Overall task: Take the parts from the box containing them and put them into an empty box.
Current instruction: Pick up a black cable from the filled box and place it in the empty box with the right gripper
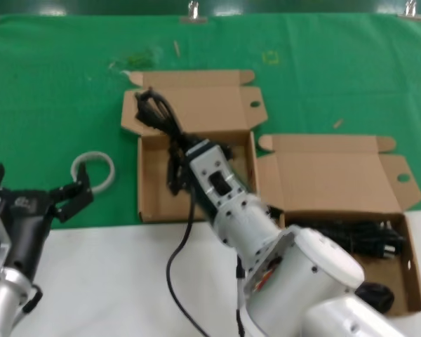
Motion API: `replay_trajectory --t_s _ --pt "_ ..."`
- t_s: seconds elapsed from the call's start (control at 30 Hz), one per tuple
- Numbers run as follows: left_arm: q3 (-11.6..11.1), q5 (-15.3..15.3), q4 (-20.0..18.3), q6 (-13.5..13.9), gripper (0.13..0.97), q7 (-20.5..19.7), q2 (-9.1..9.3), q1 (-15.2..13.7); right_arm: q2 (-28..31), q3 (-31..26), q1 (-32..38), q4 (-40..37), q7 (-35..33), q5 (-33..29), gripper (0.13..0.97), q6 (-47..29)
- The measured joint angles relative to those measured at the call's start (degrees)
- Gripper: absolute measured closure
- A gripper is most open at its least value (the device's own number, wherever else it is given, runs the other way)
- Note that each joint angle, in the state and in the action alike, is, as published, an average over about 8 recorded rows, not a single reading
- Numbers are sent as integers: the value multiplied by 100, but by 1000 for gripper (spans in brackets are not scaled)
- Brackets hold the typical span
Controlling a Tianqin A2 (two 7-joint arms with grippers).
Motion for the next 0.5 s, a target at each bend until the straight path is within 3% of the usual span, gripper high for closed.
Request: replay_trajectory --t_s 0.2,0.5 --pt "0 0 0 0 132 1 0 0 6 -360 300 -476 378 0 875 -169" --pt "0 0 0 0 132 2 0 0 7 -240 217 -524 419 0 860 -160"
